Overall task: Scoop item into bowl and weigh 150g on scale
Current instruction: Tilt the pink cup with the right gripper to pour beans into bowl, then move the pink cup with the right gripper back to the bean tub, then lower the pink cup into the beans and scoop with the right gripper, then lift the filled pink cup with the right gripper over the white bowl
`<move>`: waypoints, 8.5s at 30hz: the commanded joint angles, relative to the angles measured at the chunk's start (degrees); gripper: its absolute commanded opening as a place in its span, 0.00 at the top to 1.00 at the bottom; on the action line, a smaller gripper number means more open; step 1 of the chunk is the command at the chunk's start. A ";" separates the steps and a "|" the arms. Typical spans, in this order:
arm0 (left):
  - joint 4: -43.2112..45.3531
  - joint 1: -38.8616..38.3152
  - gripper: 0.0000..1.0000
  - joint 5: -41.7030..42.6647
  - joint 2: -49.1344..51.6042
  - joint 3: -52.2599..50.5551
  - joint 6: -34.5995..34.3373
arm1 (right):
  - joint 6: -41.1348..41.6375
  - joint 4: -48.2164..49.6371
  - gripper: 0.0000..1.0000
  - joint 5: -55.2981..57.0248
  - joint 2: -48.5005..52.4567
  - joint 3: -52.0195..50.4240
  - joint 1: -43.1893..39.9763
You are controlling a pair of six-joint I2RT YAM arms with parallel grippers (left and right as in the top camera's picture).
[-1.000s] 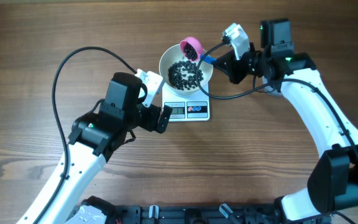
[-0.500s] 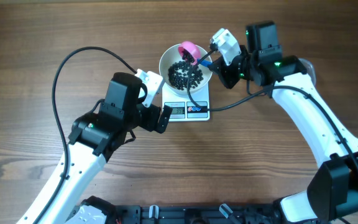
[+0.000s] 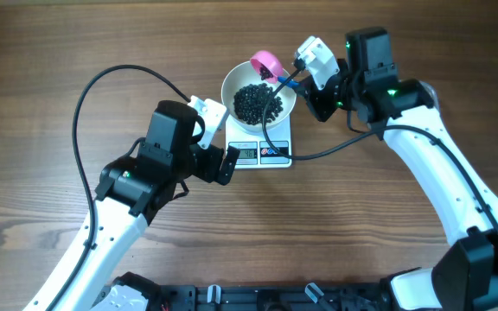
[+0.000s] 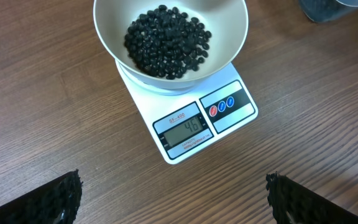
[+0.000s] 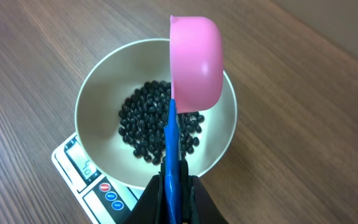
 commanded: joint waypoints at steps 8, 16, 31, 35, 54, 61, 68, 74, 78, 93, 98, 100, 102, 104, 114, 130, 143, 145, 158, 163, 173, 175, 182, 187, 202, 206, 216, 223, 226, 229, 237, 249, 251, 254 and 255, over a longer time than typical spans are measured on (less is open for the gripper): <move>0.15 0.31 0.00 0.07 0.31 1.01 1.09 | -10.14 -0.42 0.96 10.01 -2.25 0.79 3.34; 0.15 0.31 0.00 0.07 0.31 1.01 1.11 | -9.97 1.22 0.96 9.94 -2.36 0.79 5.22; 0.15 0.31 0.00 0.07 0.31 1.01 1.11 | 13.22 9.62 0.96 -0.13 -2.84 0.81 4.61; 0.15 0.31 0.00 0.07 0.31 1.01 1.09 | 17.88 14.01 0.96 -0.11 -3.63 0.81 1.57; 0.15 0.31 0.00 0.07 0.31 1.01 1.09 | 10.82 -13.84 0.96 18.14 -13.27 0.76 -27.19; 0.15 0.31 0.00 0.07 0.31 1.01 1.11 | 3.78 -24.44 0.96 18.58 -6.88 0.76 -27.36; 0.15 0.31 0.00 0.07 0.31 1.01 1.11 | 3.06 -23.32 0.96 22.86 -2.27 0.76 -27.36; 0.15 0.31 0.00 0.07 0.31 1.01 1.09 | 1.86 -20.28 0.96 23.56 -0.44 0.76 -27.36; 0.15 0.31 0.00 0.07 0.31 1.01 1.11 | 1.86 -19.52 0.96 26.53 0.96 0.76 -27.39; 0.13 0.31 0.00 0.07 0.31 1.01 1.11 | 2.01 -19.37 0.96 14.36 6.34 0.72 -27.36; 0.17 0.31 0.00 0.07 0.31 1.01 1.09 | 2.01 -20.11 0.96 12.66 6.34 0.72 -27.36; 0.15 0.31 0.00 0.07 0.31 1.01 1.09 | 1.99 -21.03 0.96 12.66 6.21 0.72 -27.36; 0.15 0.31 0.00 0.07 0.31 1.01 1.09 | 2.08 -21.70 0.96 12.66 5.90 0.72 -27.39; 0.15 0.31 0.00 0.07 0.31 1.01 1.09 | 2.10 -21.88 0.96 12.66 5.42 0.72 -27.36; 0.15 0.31 0.00 0.07 0.31 1.01 1.09 | 2.03 -21.86 0.96 9.66 3.54 0.72 -27.39; 0.15 0.31 0.00 0.07 0.31 1.01 1.09 | 1.92 -24.11 0.96 3.02 3.54 0.72 -31.04; 0.15 0.31 0.00 0.07 0.31 1.01 1.11 | -1.55 -26.58 0.96 -7.26 3.54 0.72 -35.34; 0.15 0.31 0.00 0.07 0.31 1.01 1.11 | -1.55 -26.58 0.96 -7.28 3.54 0.72 -35.89; 0.15 0.31 0.00 0.07 0.31 1.01 1.09 | -1.53 -26.51 0.96 -8.61 4.07 0.72 -39.80; 0.15 0.31 0.00 0.07 0.31 1.01 1.09 | -1.07 -26.25 0.96 -9.66 5.33 0.72 -39.80; 0.15 0.31 0.00 0.07 0.31 1.01 1.09 | -0.35 -25.53 0.96 -13.64 5.60 0.72 -39.87; 0.15 0.31 0.00 0.07 0.31 1.01 1.11 | 0.87 -25.51 0.96 -13.62 5.60 0.72 -40.09; 0.15 0.31 0.00 0.07 0.31 1.01 1.09 | 4.55 -25.57 0.96 -13.29 5.62 0.72 -42.53; 0.15 0.31 0.00 0.07 0.31 1.01 1.09 | 10.01 -26.84 0.96 -16.44 5.62 0.72 -45.29; 0.15 0.31 0.00 0.07 0.31 1.01 1.11 | 23.39 -26.71 0.96 -30.71 5.60 0.72 -54.80; 0.15 0.31 0.00 0.07 0.31 1.01 1.09 | 23.98 -26.75 0.96 -35.47 5.60 0.72 -56.65; 0.15 0.31 0.00 0.07 0.31 1.01 1.11 | 24.87 -25.73 0.96 -51.52 5.60 0.72 -56.28; 0.15 0.31 0.00 0.07 0.31 1.01 1.11 | 25.09 -24.22 0.96 -55.63 5.60 0.72 -53.00; 0.15 0.31 0.00 0.07 0.31 1.01 1.09 | 29.03 -21.00 0.96 -55.63 5.60 0.72 -50.34; 0.15 0.31 0.00 0.07 0.31 1.01 1.09 | 33.03 -16.72 0.96 -55.54 5.60 0.72 -45.99; 0.15 0.31 0.00 0.07 0.31 1.01 1.11 | 42.51 -4.26 0.96 -48.50 5.60 0.72 -33.75; 0.17 0.31 0.00 0.07 0.31 1.01 1.09 | 35.65 2.27 0.96 -38.25 5.62 0.72 -19.76; 0.15 0.31 0.00 0.07 0.31 1.01 1.09 | 33.03 1.64 0.96 -34.82 5.62 0.72 -18.18; 0.15 0.31 0.00 0.07 0.31 1.01 1.09 | 28.24 1.27 0.96 -28.81 5.62 0.72 -15.34; 0.17 0.31 0.00 0.07 0.31 1.01 1.11 | 26.23 1.27 0.96 -27.52 5.62 0.72 -14.40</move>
